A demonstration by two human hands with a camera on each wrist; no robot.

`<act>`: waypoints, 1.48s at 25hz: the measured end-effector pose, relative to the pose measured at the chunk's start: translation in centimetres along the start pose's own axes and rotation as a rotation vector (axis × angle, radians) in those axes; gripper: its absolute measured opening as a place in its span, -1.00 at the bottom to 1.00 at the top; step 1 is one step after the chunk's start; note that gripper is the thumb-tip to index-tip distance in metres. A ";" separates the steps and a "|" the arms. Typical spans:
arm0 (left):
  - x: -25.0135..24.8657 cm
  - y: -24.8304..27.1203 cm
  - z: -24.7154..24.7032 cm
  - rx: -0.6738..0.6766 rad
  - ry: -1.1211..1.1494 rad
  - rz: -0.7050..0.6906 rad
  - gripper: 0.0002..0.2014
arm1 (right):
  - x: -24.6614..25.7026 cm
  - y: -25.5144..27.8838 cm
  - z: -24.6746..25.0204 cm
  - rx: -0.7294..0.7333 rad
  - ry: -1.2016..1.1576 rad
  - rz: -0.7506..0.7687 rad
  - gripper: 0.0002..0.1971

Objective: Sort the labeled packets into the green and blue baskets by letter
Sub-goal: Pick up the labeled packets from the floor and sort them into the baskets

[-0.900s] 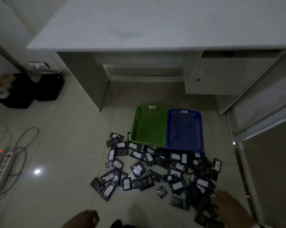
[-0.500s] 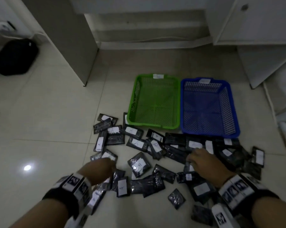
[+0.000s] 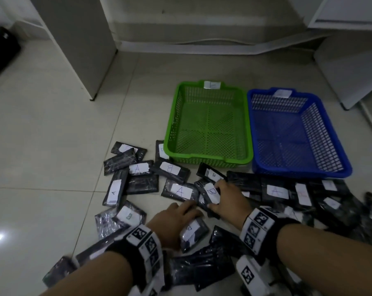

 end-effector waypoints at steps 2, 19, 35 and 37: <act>0.2 0.1 0.1 -0.037 0.014 -0.011 -0.05 | 0.7 0.2 0.5 0.045 -0.001 -0.006 -0.30; 7.2 -5.2 20.9 -0.614 0.432 0.166 -0.03 | -0.2 -9.2 13.1 -0.248 -0.088 0.070 -0.63; 8.0 -12.1 14.9 -0.557 0.304 0.277 -0.57 | 0.7 -7.4 10.0 -0.394 0.159 0.364 -0.68; 6.9 -8.3 14.5 -0.818 0.286 0.142 -0.78 | 2.9 -3.4 9.8 -0.540 0.036 0.530 -0.77</act>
Point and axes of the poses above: each hand's wrist, its own y-axis away from the middle knuckle, its own z-axis out of the back of the hand, x = y × z, the point moved 9 cm from there along -y, towards the middle knuckle, and after that the axes turned 11 degrees about z, right-handed, at the moved point
